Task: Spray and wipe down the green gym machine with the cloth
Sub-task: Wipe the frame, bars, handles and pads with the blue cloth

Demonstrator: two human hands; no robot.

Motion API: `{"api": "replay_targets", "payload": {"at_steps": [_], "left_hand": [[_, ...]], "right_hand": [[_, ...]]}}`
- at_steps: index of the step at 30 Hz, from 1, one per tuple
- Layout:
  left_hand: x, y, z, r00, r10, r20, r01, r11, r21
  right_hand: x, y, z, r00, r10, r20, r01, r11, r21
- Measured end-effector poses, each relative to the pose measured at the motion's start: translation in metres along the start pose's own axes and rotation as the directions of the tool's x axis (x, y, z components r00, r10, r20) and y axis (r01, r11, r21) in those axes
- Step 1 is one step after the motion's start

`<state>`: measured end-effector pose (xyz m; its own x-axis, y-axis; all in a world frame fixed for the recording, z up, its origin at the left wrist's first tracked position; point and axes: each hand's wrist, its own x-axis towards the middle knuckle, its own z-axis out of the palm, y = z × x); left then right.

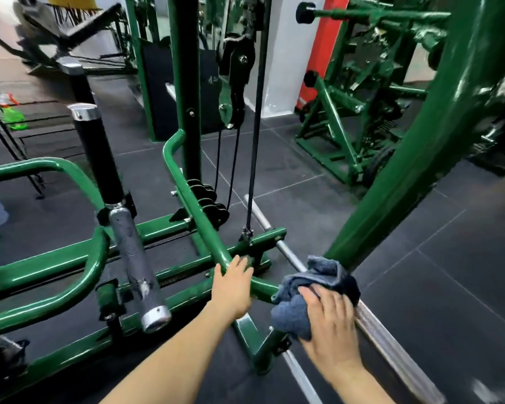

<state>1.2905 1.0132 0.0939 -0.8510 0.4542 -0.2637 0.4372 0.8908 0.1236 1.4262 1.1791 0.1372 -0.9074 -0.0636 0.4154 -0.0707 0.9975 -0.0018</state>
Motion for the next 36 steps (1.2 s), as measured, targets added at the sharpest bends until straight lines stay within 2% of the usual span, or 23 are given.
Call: {"api": "replay_targets", "payload": {"at_steps": [3,5,7,9,11,15,17,20,24,26,29,33,36], "left_hand": [[0.002,-0.014,0.010,0.999,0.014,0.050,-0.017,0.998,0.061],[0.003,-0.020,0.018,0.997,0.022,0.069,-0.027,0.997,0.069],[0.003,-0.022,0.025,0.999,0.027,0.018,-0.028,0.998,0.048],[0.003,-0.022,0.027,0.999,0.037,-0.016,-0.036,0.999,0.031],[0.003,-0.023,0.029,0.998,0.068,0.009,-0.069,0.997,0.037],[0.001,-0.028,0.032,0.995,0.101,0.011,-0.101,0.995,-0.018],[0.006,-0.030,0.034,0.994,0.113,-0.008,-0.113,0.991,-0.074],[0.007,-0.028,0.034,0.993,0.114,-0.030,-0.117,0.987,-0.106],[0.007,-0.027,0.036,0.997,0.078,-0.017,-0.079,0.985,-0.156],[0.006,-0.025,0.033,0.998,0.063,-0.003,-0.063,0.984,-0.165],[0.004,-0.021,0.030,0.999,0.038,0.019,-0.035,0.987,-0.156],[0.002,-0.020,0.025,0.999,0.046,0.013,-0.044,0.986,-0.164],[0.003,-0.023,0.024,0.998,0.058,0.009,-0.055,0.977,-0.204]], "right_hand": [[0.008,-0.009,0.000,0.966,-0.256,-0.023,0.256,0.967,-0.019],[0.018,-0.017,0.006,0.943,-0.333,-0.018,0.333,0.943,-0.021],[0.030,-0.021,0.024,0.966,-0.247,0.078,0.252,0.967,-0.051],[0.044,-0.025,0.049,0.970,-0.069,0.234,0.091,0.992,-0.084],[0.055,-0.033,0.073,0.913,0.040,0.407,0.022,0.989,-0.146],[0.071,-0.048,0.088,0.824,0.143,0.548,-0.033,0.978,-0.206],[0.084,-0.051,0.087,0.815,0.137,0.563,-0.010,0.975,-0.223],[0.093,-0.051,0.096,0.815,0.008,0.580,0.111,0.979,-0.170],[0.092,-0.057,0.095,0.812,-0.060,0.580,0.114,0.992,-0.056],[0.085,-0.048,0.093,0.812,-0.026,0.583,0.099,0.991,-0.094],[0.068,-0.028,0.087,0.813,0.125,0.568,-0.017,0.981,-0.192],[0.045,-0.027,0.088,0.837,0.122,0.534,0.013,0.970,-0.241],[0.058,-0.034,0.091,0.823,0.147,0.549,-0.047,0.980,-0.191]]}}
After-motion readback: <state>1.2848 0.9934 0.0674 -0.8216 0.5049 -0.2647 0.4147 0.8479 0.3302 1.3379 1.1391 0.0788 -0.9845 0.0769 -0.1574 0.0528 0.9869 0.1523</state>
